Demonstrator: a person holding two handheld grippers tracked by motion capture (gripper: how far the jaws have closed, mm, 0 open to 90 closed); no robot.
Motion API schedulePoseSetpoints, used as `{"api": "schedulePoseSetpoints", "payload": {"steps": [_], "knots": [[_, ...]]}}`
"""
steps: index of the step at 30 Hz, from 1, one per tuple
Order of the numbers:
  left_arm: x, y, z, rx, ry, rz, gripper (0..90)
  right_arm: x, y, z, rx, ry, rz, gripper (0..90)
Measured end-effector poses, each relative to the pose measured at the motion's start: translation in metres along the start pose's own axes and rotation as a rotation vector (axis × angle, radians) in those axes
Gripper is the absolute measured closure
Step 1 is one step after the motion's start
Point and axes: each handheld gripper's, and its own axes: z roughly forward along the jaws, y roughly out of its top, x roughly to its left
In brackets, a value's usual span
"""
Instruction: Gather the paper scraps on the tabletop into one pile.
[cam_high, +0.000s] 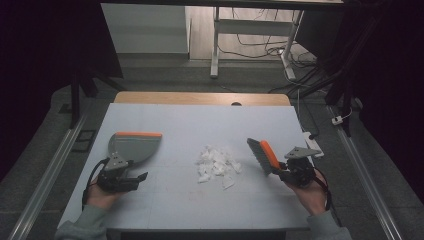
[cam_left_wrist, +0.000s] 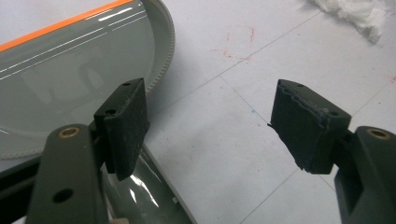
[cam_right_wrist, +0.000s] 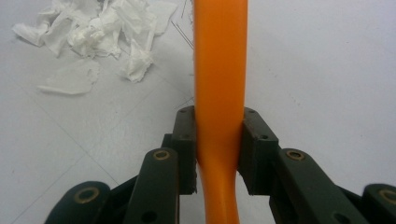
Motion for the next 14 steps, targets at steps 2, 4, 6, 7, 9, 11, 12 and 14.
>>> {"api": "schedulePoseSetpoints", "payload": {"steps": [2, 4, 6, 7, 9, 11, 12, 14], "knots": [[0.0, 0.0, 0.0, 0.0, -0.001, 0.0, 28.2, 0.0006, 0.0002, -0.0001, -0.002, 0.001, 0.003, 69.9], [0.0001, 0.0, 0.0002, 0.0, -0.001, 0.0, 28.1, 0.0012, 0.0006, -0.0004, -0.007, 0.004, 0.003, 69.9], [0.0, 0.0, 0.0, 0.0, 0.0, 0.001, 28.1, 0.0023, 0.0012, -0.001, -0.009, 0.005, 0.001, 69.9], [0.0, 0.0, -0.0001, 0.0, 0.0, 0.001, 28.1, 0.0029, 0.0013, -0.0013, -0.01, 0.006, 0.0, 69.9], [0.0001, 0.0, -0.0002, -0.001, 0.0, 0.001, 28.2, 0.0033, 0.001, -0.0014, -0.011, 0.005, 0.001, 69.9], [0.0004, 0.0001, -0.0004, -0.002, -0.001, 0.001, 28.2, 0.0031, 0.0001, -0.0015, -0.009, 0.005, 0.002, 69.9], [0.0006, 0.0002, -0.0003, -0.002, -0.002, 0.0, 28.1, 0.0029, -0.0004, -0.0016, -0.009, 0.007, 0.002, 69.9], [0.001, 0.0002, 0.0, -0.002, -0.003, -0.002, 28.1, 0.0031, -0.0008, -0.0022, -0.012, 0.014, 0.007, 69.9]]}}
